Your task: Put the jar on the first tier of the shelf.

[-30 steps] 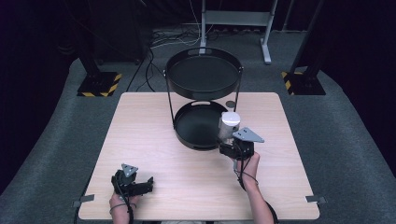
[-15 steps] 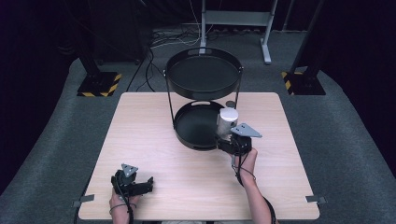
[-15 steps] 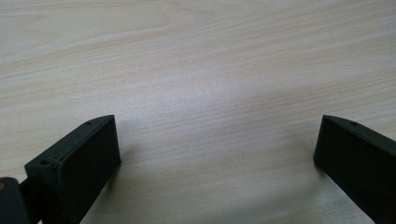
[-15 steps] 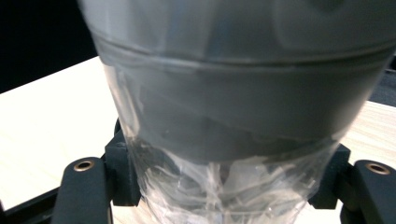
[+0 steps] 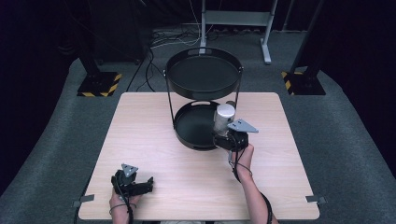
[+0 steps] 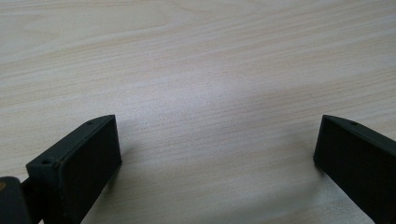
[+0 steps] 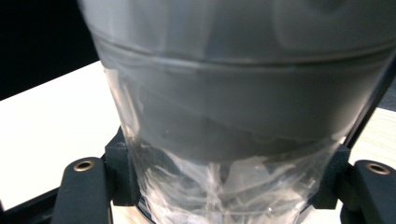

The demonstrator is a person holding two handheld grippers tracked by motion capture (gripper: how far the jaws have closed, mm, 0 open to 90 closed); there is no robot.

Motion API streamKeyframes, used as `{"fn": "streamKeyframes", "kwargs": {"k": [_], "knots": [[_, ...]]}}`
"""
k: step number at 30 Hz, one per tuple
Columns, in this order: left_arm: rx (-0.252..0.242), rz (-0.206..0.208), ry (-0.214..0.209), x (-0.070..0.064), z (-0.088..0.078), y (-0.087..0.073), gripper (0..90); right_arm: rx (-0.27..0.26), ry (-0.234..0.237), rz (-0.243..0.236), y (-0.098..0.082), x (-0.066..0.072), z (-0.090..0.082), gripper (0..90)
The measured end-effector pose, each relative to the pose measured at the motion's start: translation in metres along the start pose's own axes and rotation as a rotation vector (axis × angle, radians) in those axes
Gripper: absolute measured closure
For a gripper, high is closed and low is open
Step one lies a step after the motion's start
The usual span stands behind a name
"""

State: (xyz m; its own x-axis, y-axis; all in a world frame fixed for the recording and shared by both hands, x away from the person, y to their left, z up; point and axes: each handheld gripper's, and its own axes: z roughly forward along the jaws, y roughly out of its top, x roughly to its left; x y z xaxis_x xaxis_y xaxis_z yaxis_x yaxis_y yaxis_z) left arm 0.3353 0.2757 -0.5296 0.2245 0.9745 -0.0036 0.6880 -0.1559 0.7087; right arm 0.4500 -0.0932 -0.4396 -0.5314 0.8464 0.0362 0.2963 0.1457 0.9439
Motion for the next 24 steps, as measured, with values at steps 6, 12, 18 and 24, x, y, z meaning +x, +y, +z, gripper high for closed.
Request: {"fn": "streamKeyframes", "kwargs": {"k": [6, 12, 18, 24], "knots": [[0.0, -0.001, 0.0, 0.0, 0.0, 0.0, 0.2, 0.002, -0.003, 0.004, 0.006, 0.002, 0.009, 29.4], [0.0, 0.0, 0.0, 0.0, 0.0, 0.0, 0.3, 0.01, -0.003, 0.001, 0.011, 0.006, 0.018, 29.5], [0.0, -0.001, 0.0, 0.0, 0.0, 0.0, 0.2, 0.017, -0.002, -0.002, 0.015, 0.008, 0.027, 29.4], [0.0, -0.001, 0.0, 0.0, 0.0, 0.0, 0.2, 0.02, -0.005, -0.003, 0.016, 0.01, 0.037, 29.4]]}}
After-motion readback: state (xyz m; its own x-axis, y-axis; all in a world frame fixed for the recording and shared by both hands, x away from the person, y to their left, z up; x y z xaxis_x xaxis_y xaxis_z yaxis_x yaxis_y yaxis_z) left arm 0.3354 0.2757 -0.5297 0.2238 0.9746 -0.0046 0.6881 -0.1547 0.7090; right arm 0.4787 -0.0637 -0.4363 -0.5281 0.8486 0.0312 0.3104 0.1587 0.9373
